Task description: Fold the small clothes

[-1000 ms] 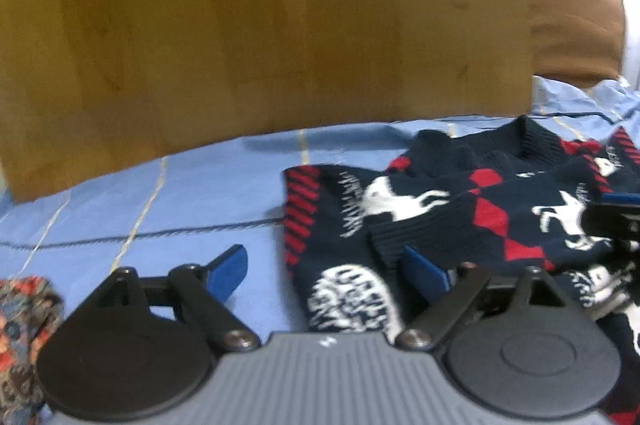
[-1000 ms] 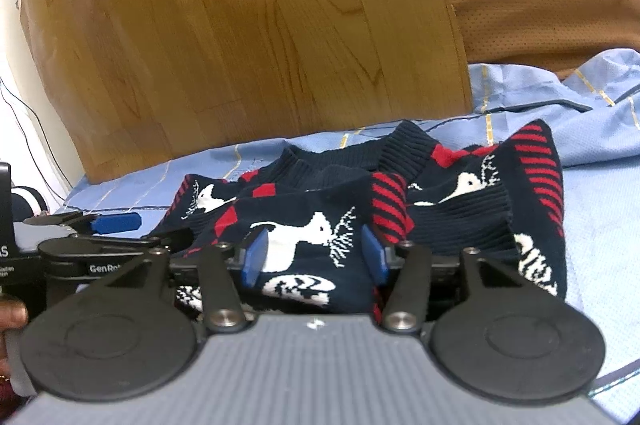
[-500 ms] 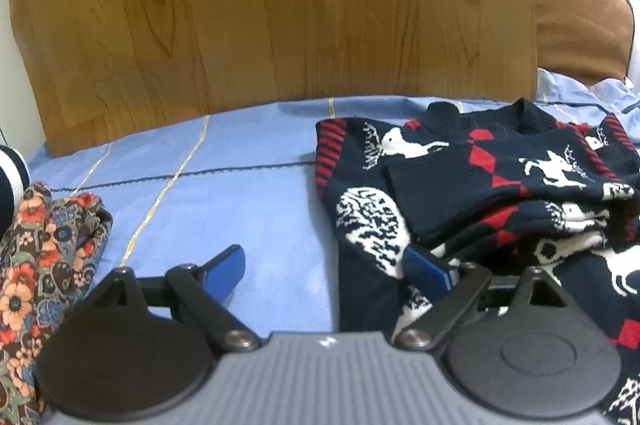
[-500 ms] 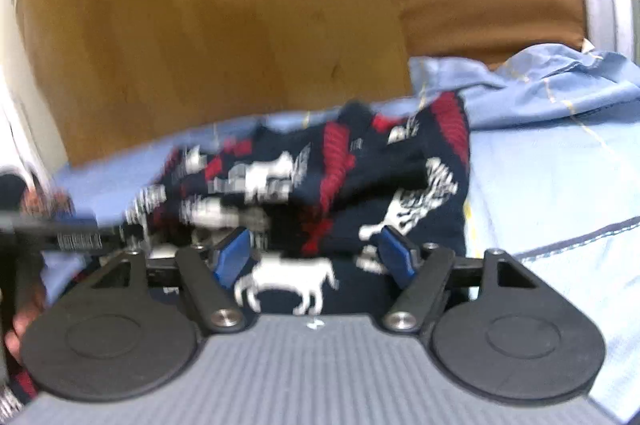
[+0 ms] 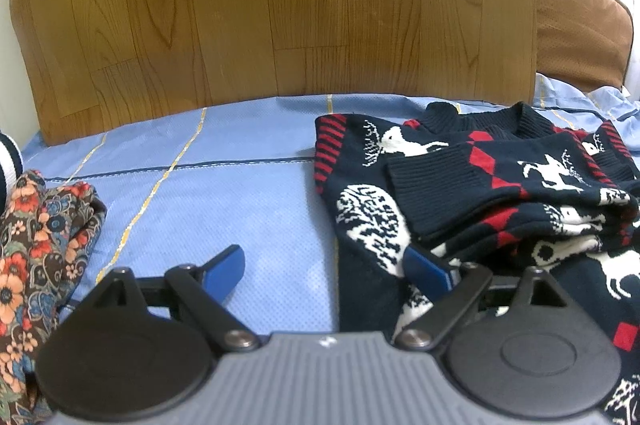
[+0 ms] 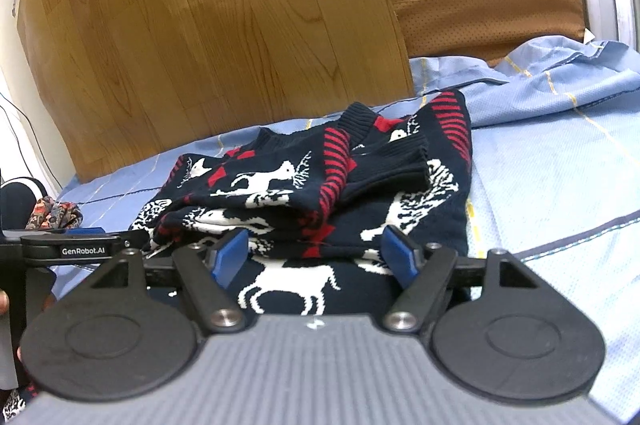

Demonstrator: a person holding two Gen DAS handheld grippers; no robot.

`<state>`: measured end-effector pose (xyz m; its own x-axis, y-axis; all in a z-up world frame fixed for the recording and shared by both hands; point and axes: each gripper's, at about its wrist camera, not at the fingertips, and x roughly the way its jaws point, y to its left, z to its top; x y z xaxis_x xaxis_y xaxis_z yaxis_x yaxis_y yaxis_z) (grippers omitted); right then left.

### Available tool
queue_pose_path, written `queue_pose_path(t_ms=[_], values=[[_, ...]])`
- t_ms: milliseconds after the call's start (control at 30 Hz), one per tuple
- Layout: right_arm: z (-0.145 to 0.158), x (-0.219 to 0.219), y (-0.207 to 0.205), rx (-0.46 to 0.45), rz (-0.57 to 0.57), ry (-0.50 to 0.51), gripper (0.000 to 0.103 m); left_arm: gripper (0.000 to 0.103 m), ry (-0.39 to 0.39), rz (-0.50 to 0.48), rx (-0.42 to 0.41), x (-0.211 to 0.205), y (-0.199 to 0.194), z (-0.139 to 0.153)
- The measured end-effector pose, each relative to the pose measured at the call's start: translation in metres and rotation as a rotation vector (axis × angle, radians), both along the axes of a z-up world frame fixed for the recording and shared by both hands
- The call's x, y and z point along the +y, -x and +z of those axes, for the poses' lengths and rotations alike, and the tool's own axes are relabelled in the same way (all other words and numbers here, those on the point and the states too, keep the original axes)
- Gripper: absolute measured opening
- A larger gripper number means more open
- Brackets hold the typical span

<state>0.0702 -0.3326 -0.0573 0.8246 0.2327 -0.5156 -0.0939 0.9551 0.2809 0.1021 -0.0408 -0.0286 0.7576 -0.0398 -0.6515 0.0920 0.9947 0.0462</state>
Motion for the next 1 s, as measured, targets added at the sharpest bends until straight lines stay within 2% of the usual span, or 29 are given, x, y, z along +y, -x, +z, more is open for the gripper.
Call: queue_pose_path(t_ms=[1000], values=[[-0.0002, 0.0007, 0.0005, -0.002, -0.003, -0.008, 0.077, 0.092, -0.011, 0.001, -0.003, 0.0000, 0.0003, 0.0006]])
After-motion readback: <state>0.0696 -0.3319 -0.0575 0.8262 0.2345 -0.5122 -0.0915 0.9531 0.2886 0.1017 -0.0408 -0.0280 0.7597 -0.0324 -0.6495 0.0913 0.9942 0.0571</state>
